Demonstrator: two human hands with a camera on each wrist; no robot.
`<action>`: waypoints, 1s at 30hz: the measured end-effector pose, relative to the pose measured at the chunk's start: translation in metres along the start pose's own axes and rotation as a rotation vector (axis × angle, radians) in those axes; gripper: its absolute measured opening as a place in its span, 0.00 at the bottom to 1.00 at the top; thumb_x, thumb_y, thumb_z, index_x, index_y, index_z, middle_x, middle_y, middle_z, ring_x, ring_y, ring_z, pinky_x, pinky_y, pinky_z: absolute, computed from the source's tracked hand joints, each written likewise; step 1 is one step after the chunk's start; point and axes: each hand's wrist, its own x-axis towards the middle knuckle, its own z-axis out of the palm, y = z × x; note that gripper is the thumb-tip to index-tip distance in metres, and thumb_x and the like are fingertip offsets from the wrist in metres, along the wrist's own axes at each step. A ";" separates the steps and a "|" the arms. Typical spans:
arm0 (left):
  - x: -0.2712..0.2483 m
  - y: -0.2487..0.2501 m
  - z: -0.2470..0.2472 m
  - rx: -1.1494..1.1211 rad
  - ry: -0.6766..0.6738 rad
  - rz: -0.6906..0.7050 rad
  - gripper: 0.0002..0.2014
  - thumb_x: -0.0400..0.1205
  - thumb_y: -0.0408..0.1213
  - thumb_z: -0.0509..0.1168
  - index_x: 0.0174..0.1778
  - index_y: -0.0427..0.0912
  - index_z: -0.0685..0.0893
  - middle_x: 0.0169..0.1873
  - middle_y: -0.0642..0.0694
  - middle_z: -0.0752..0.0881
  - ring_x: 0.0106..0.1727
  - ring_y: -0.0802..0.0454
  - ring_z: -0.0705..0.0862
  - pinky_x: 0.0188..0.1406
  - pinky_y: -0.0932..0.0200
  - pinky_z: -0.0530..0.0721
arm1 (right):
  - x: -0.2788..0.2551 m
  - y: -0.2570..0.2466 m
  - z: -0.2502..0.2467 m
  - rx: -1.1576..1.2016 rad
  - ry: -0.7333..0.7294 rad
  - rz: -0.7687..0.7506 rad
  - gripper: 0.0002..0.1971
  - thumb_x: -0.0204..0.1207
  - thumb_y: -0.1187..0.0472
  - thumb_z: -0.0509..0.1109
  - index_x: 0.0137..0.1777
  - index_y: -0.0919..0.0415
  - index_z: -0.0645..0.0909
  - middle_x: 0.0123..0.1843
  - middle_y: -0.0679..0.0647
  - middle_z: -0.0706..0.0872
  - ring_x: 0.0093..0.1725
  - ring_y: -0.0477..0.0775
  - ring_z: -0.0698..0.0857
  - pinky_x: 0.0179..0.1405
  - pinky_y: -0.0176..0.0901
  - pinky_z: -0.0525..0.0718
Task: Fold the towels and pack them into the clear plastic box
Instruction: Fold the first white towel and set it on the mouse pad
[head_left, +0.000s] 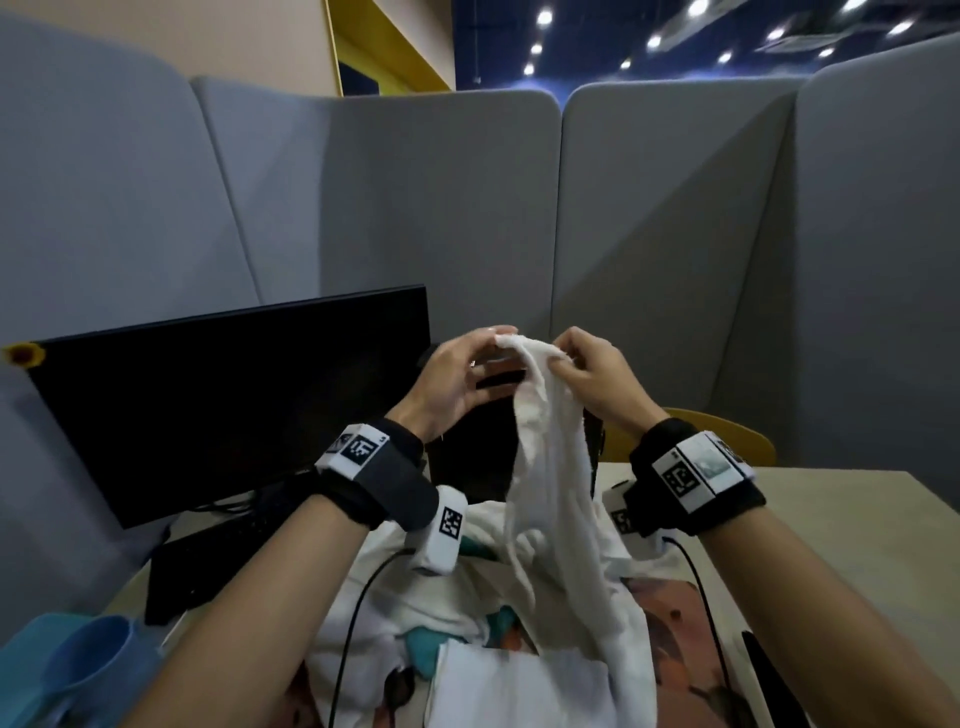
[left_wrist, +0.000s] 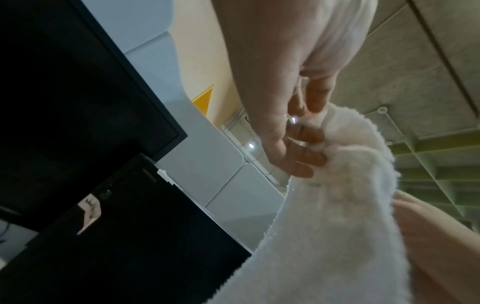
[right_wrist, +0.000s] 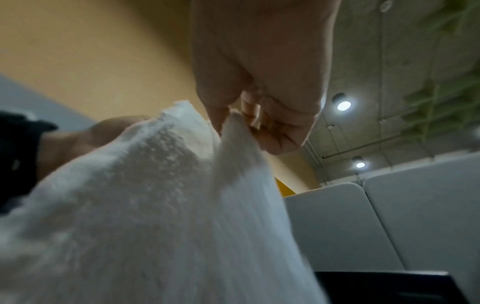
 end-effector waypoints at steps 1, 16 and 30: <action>-0.002 -0.003 0.002 0.096 -0.002 0.014 0.07 0.83 0.37 0.59 0.53 0.42 0.81 0.48 0.44 0.85 0.52 0.51 0.85 0.57 0.51 0.84 | 0.001 0.001 0.000 0.041 0.003 0.024 0.05 0.78 0.65 0.62 0.40 0.59 0.76 0.32 0.45 0.77 0.31 0.40 0.72 0.30 0.30 0.70; 0.002 0.013 -0.031 0.489 0.318 0.256 0.13 0.83 0.32 0.60 0.32 0.45 0.78 0.27 0.51 0.80 0.21 0.68 0.77 0.22 0.71 0.75 | -0.006 0.021 -0.024 -0.560 -0.234 0.143 0.08 0.72 0.64 0.64 0.49 0.62 0.82 0.47 0.61 0.84 0.50 0.65 0.82 0.39 0.42 0.70; -0.011 -0.033 -0.127 1.046 0.490 -0.196 0.10 0.73 0.32 0.71 0.50 0.40 0.84 0.53 0.37 0.84 0.54 0.44 0.81 0.55 0.57 0.78 | -0.030 0.076 -0.033 -0.380 -0.421 0.417 0.10 0.70 0.58 0.67 0.46 0.64 0.83 0.44 0.58 0.84 0.45 0.55 0.82 0.41 0.43 0.76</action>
